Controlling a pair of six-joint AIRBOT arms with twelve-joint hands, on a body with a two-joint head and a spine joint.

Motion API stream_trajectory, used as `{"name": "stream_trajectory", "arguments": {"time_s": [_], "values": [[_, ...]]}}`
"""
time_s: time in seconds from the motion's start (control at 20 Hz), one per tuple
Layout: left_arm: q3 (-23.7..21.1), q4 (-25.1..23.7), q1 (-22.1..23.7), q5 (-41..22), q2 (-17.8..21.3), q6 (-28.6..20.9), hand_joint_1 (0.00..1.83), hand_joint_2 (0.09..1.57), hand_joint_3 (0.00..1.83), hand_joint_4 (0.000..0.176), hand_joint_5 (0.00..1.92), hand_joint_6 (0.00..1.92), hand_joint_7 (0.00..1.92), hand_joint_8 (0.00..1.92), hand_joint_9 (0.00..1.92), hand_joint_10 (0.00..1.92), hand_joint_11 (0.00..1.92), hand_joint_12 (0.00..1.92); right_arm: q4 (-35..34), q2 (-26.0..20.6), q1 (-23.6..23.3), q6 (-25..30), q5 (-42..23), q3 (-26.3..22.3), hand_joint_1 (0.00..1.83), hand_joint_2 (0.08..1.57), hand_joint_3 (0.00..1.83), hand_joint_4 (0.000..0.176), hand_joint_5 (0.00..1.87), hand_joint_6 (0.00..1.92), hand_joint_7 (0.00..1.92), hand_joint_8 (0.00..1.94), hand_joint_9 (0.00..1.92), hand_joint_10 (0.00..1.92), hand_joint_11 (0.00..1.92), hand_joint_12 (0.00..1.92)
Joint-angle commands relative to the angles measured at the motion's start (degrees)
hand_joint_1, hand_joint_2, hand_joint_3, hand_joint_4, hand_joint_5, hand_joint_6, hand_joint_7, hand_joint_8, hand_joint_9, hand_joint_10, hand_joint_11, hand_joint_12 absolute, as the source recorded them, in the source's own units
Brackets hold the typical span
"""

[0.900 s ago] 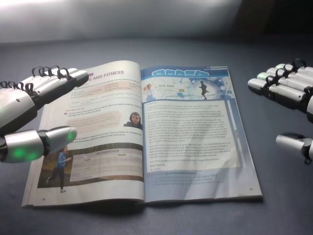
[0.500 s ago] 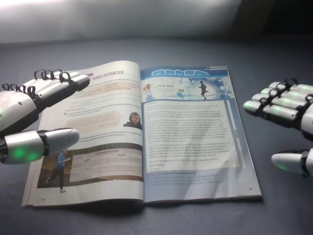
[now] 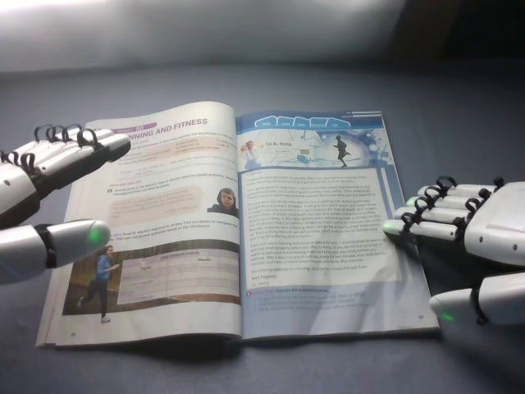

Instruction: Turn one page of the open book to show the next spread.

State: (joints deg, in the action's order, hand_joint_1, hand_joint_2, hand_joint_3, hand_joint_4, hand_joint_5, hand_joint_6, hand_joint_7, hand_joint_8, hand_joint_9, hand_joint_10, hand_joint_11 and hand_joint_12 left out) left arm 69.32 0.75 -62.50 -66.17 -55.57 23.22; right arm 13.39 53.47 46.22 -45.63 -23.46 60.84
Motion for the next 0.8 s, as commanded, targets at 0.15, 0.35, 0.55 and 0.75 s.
{"name": "stream_trajectory", "arguments": {"time_s": [0.15, 0.35, 0.55, 0.75], "values": [[-0.4, 2.2, -1.1, -7.0, 0.6, -0.2, 0.09, 1.38, 0.00, 0.037, 0.00, 0.00, 0.00, 0.00, 0.00, 0.00, 0.00, 0.00, 2.0, 1.9, -1.2, 2.0, -2.6, 1.6, 0.00, 1.24, 0.00, 0.000, 0.00, 0.00, 0.00, 0.00, 0.00, 0.00, 0.00, 0.00], [-0.7, 2.9, -2.7, -7.1, 0.7, -0.2, 0.05, 1.38, 0.00, 0.020, 0.00, 0.00, 0.00, 0.00, 0.00, 0.00, 0.00, 0.00, 7.0, 4.1, -3.4, 4.3, -0.9, 2.7, 0.00, 1.22, 0.00, 0.000, 0.01, 0.01, 0.00, 0.00, 0.00, 0.00, 0.00, 0.00], [-0.9, 3.5, -3.5, -7.1, 0.6, -0.2, 0.09, 1.38, 0.00, 0.013, 0.00, 0.00, 0.00, 0.00, 0.00, 0.00, 0.00, 0.00, 17.4, 5.9, -7.0, 10.4, 0.7, 3.1, 0.00, 1.20, 0.00, 0.000, 0.00, 0.00, 0.00, 0.00, 0.00, 0.00, 0.00, 0.00], [-1.1, 4.3, -4.5, -7.6, 0.5, -0.3, 0.12, 1.37, 0.00, 0.021, 0.00, 0.00, 0.00, 0.00, 0.00, 0.00, 0.00, 0.00, 22.1, 6.0, -8.2, 14.8, 0.9, 3.0, 0.00, 1.23, 0.00, 0.000, 0.00, 0.00, 0.00, 0.00, 0.00, 0.00, 0.00, 0.00]]}}
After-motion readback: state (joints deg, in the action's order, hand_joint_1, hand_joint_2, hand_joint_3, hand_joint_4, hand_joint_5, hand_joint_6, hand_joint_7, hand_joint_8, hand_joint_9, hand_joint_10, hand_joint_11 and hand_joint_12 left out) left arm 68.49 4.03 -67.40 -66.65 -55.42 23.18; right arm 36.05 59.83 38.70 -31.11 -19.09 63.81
